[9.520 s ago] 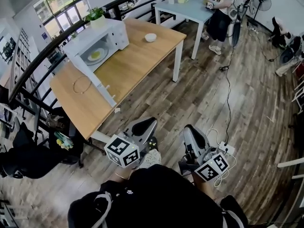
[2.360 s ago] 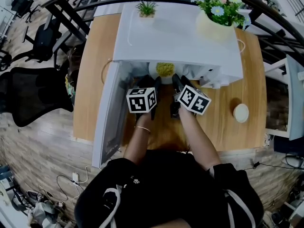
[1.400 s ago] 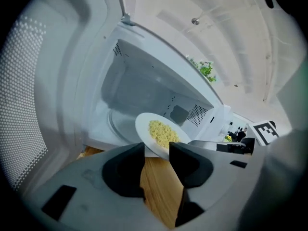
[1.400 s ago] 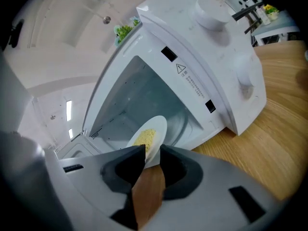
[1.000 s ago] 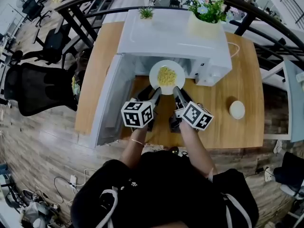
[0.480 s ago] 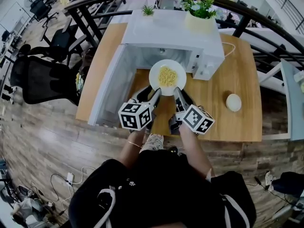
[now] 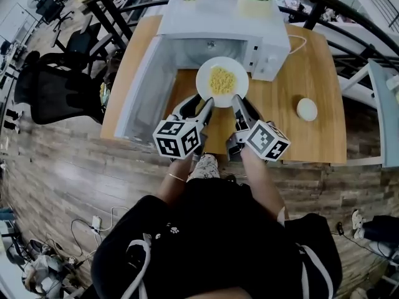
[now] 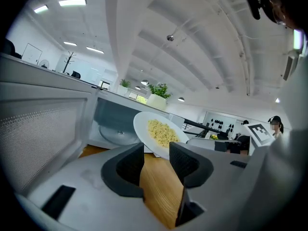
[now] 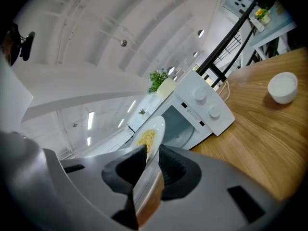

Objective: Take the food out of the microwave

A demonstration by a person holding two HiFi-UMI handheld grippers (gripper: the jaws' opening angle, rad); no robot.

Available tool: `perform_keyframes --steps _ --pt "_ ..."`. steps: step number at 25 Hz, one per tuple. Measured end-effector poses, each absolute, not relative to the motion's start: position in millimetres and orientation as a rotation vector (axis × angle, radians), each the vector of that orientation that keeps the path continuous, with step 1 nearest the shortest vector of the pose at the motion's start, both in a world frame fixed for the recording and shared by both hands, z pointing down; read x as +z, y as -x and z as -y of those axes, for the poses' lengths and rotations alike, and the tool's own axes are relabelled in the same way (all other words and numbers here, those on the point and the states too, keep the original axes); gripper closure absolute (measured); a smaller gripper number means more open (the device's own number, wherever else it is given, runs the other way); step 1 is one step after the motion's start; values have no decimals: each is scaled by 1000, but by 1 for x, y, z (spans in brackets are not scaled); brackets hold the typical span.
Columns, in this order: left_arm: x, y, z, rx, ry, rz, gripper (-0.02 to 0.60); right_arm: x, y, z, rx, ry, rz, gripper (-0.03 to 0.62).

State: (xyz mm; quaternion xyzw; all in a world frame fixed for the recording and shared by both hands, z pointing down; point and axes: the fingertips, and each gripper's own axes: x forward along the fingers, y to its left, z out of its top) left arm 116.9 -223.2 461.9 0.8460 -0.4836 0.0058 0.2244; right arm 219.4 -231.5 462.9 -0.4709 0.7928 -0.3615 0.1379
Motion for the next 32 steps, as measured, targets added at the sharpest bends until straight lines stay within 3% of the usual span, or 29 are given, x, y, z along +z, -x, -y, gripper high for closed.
perform_keyframes --steps 32 --pt "458 -134 226 48 -2346 1322 420 459 -237 235 -1064 1350 -2261 514"
